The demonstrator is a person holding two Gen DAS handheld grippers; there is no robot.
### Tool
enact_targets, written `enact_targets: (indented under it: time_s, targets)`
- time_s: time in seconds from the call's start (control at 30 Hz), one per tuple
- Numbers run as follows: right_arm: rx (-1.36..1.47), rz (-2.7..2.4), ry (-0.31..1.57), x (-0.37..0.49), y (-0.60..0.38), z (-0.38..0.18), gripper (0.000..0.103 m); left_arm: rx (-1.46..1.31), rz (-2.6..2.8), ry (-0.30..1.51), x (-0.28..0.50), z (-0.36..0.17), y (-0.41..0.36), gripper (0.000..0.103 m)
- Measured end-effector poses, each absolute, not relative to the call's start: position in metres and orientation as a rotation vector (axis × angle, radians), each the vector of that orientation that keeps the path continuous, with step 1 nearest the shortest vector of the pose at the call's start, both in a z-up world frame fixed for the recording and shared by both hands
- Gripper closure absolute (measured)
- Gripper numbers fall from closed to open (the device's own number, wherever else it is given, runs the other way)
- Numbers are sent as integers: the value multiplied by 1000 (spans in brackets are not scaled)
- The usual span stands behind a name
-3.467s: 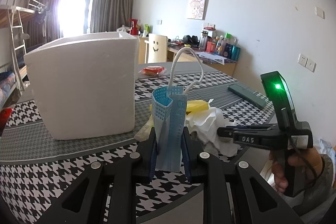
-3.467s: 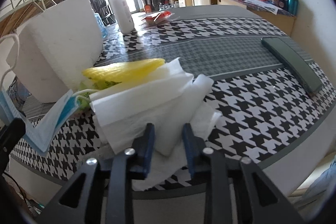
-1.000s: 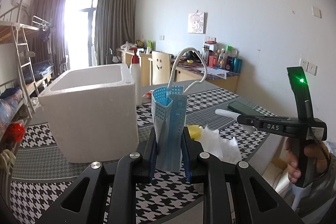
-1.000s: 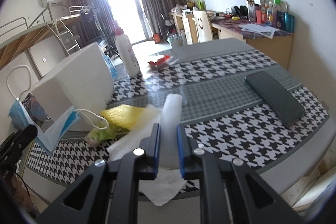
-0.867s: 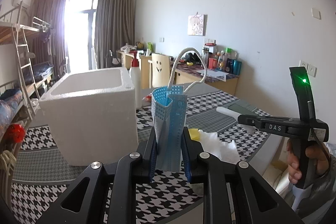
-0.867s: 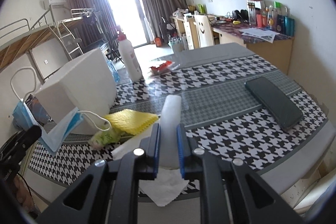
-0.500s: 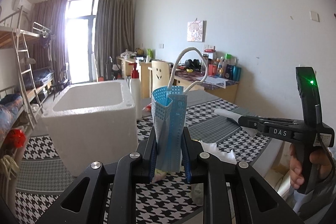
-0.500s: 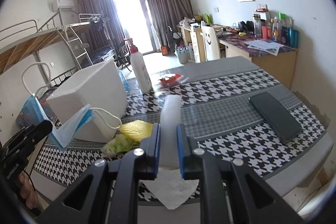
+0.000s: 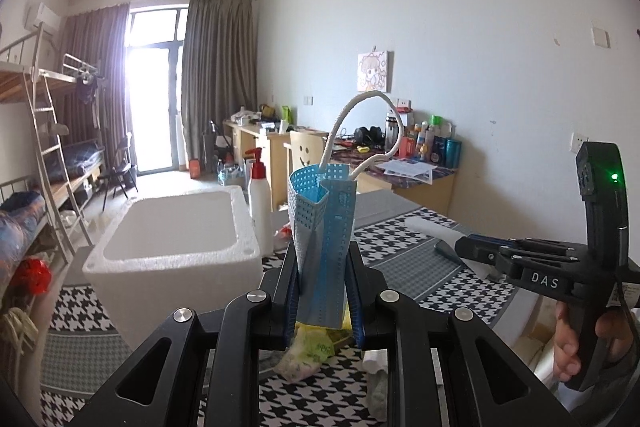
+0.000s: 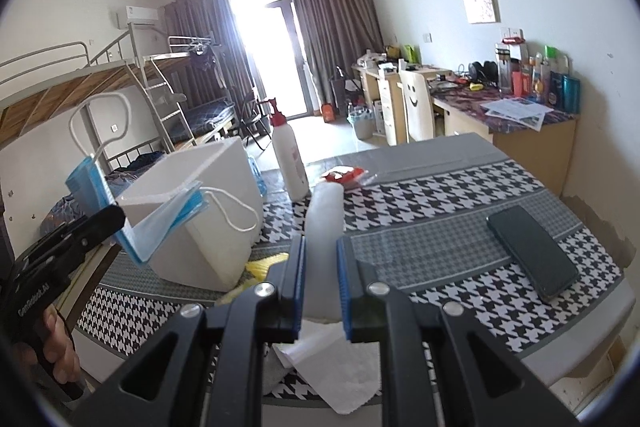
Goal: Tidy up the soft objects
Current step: 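Carry the blue mask with the left tool over the foam box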
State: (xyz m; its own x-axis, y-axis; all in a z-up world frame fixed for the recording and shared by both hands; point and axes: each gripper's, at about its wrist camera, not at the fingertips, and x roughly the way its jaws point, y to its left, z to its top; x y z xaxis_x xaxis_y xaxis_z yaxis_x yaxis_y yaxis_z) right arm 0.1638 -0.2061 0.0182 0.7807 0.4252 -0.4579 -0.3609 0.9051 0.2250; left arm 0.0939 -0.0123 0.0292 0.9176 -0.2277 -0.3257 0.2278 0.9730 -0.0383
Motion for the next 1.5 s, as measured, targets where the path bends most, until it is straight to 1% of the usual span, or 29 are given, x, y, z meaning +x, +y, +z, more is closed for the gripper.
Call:
enact_targets:
  time_s: [0.73, 1.1, 1.5]
  targets:
    - [104, 478, 459, 175, -191, 36, 85, 8, -182, 291, 109, 49, -14, 81]
    - [106, 539, 434, 185, -175, 53, 85, -6, -110, 267, 120, 62, -1, 81]
    - [93, 629, 450, 204, -144, 57, 84, -16, 12, 273, 138, 64, 23, 81]
